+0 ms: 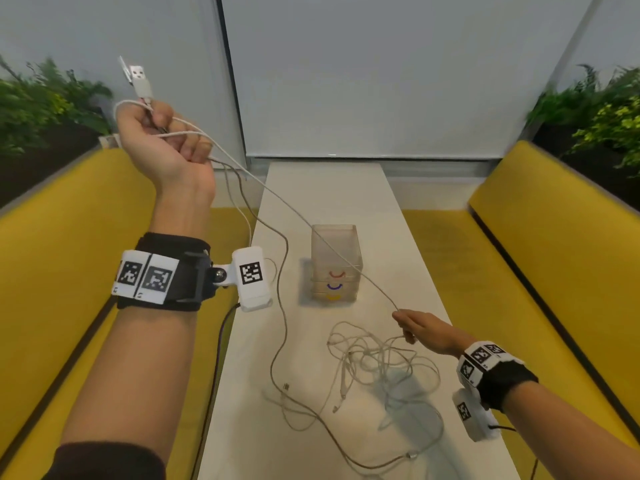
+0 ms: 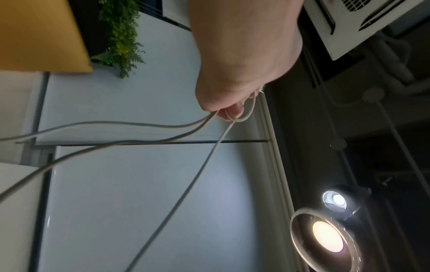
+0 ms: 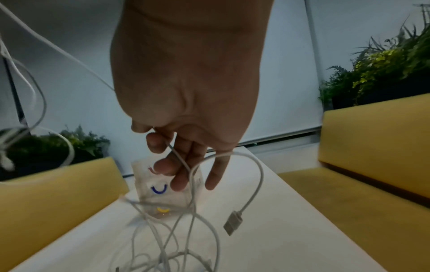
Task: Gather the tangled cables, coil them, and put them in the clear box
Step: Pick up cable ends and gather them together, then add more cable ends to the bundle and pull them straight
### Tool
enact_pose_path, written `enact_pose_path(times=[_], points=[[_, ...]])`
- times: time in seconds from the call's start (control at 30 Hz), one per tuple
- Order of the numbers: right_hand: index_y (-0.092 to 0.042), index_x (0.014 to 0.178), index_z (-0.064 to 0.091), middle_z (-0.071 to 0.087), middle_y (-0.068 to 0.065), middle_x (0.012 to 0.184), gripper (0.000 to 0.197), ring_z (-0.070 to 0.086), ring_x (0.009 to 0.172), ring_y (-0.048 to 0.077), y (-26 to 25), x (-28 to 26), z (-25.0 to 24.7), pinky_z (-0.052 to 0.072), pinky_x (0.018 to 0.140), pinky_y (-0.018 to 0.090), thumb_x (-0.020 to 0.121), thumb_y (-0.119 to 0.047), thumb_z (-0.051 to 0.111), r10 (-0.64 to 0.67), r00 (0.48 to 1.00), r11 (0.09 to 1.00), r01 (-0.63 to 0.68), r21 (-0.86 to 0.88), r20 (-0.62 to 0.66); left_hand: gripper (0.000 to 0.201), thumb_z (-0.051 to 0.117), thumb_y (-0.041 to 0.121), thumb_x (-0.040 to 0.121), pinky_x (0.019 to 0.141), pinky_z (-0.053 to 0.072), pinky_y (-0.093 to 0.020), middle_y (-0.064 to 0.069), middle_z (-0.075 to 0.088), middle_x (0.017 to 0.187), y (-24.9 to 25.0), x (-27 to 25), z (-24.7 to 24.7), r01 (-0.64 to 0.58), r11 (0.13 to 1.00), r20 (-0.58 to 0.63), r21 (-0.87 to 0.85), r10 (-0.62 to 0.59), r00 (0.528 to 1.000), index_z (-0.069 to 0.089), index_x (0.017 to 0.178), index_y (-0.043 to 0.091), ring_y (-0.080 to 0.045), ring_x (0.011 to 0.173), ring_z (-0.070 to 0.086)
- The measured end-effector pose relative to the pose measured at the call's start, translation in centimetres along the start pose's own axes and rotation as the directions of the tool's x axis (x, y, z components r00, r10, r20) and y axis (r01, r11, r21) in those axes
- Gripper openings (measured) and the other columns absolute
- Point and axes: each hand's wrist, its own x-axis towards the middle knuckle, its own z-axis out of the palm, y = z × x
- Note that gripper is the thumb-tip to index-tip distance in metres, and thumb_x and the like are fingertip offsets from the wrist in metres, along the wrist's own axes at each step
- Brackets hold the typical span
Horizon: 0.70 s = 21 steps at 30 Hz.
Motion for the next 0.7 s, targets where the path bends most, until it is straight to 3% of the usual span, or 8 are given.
enact_pose_path(times=[0.13,0.2,0.3,0.37,0.43,0.53,0.6,0.7], points=[[-0.015,0.084,0.051,0.070,0.005,0.082,0.040,0.058,0.076,0.017,-0.1,0.2,0.0,0.044,0.078,0.032,0.106,-0.039,0.029,0.029,0.999,0.999,-0.027,-0.039,0.034,0.035,0.036,0.023,0.096,0.040,0.015,-0.027,0.002,0.018,0.053,-0.8,-0.8,0.4,0.024,0.988,0.100,0.152,-0.040,0.994,0.040,0.062,0.018,-0.015,0.046,0.011],[-0.016,0.081,0.053,0.070,0.004,0.078,0.041,0.059,0.075,0.015,-1.0,0.4,-0.2,0.043,0.075,0.030,0.106,-0.040,0.030,0.008,1.000,0.999,-0.008,-0.050,-0.014,0.032,0.044,0.023,0.094,0.043,0.018,-0.027,0.005,0.030,0.052,-2.1,-1.6,0.6,-0.002,0.877,0.176,0.481,-0.095,0.980,0.052,0.064,0.017,-0.013,0.045,0.022],[-0.017,0.075,0.051,0.058,-0.002,0.067,0.042,0.053,0.065,0.016,-3.6,0.7,-1.2,0.042,0.068,0.031,0.104,-0.043,0.034,-0.061,0.992,0.998,0.059,-0.018,-0.112,0.025,0.052,0.024,0.095,0.051,0.031,-0.027,-0.001,0.058,0.069,-3.8,-2.3,0.2,-0.196,0.184,0.240,0.963,-0.262,0.935,0.070,0.081,0.014,-0.014,0.058,0.044],[-0.017,0.072,0.049,0.053,-0.004,0.067,0.043,0.047,0.062,0.014,-5.7,0.8,-2.2,0.038,0.065,0.030,0.104,-0.043,0.035,-0.105,0.983,0.993,0.096,-0.066,-0.148,0.015,0.059,0.019,0.092,0.052,0.036,-0.026,-0.006,0.062,0.075,-4.8,-2.8,-0.3,-0.273,-0.017,0.256,0.962,-0.299,0.919,0.070,0.088,0.009,-0.019,0.067,0.051],[-0.018,0.072,0.049,0.054,-0.005,0.070,0.044,0.047,0.065,0.012,-7.9,0.6,-3.2,0.037,0.065,0.029,0.104,-0.043,0.034,-0.135,0.981,0.985,0.118,-0.125,-0.141,0.010,0.068,0.016,0.087,0.047,0.037,-0.018,0.008,0.057,0.068,-5.9,-4.3,-0.3,-0.281,0.154,0.318,0.947,-0.345,0.883,0.068,0.096,0.011,-0.011,0.061,0.049],[-0.020,0.074,0.048,0.051,-0.009,0.074,0.038,0.046,0.068,0.006,-11.1,0.3,-4.0,0.036,0.067,0.025,0.106,-0.035,0.034,-0.202,0.978,0.971,0.192,-0.142,-0.060,0.019,0.079,0.029,0.083,0.052,0.035,-0.018,0.024,0.055,0.059,-8.8,-8.2,0.1,-0.393,0.256,0.465,0.883,-0.592,0.659,0.069,0.097,0.022,0.003,0.052,0.044],[-0.023,0.075,0.049,0.050,-0.009,0.076,0.034,0.044,0.068,0.003,-12.9,0.2,-4.3,0.035,0.070,0.023,0.106,-0.015,0.037,-0.303,0.952,0.952,0.301,-0.048,-0.036,0.015,0.078,0.035,0.083,0.060,0.039,-0.023,0.015,0.064,0.069,-11.1,-10.1,-0.4,-0.445,0.239,0.473,0.863,-0.692,0.545,0.071,0.088,0.022,0.000,0.059,0.055],[-0.020,0.079,0.053,0.049,-0.009,0.078,0.034,0.043,0.068,0.002,-13.9,-0.3,-5.0,0.036,0.072,0.021,0.102,0.000,0.036,-0.384,0.923,0.921,0.385,0.063,-0.030,0.036,0.071,0.043,0.089,0.051,0.037,-0.027,-0.020,0.065,0.068,-12.9,-10.0,-2.0,-0.291,0.277,0.392,0.916,-0.776,0.494,0.071,0.077,0.009,-0.020,0.052,0.050]])
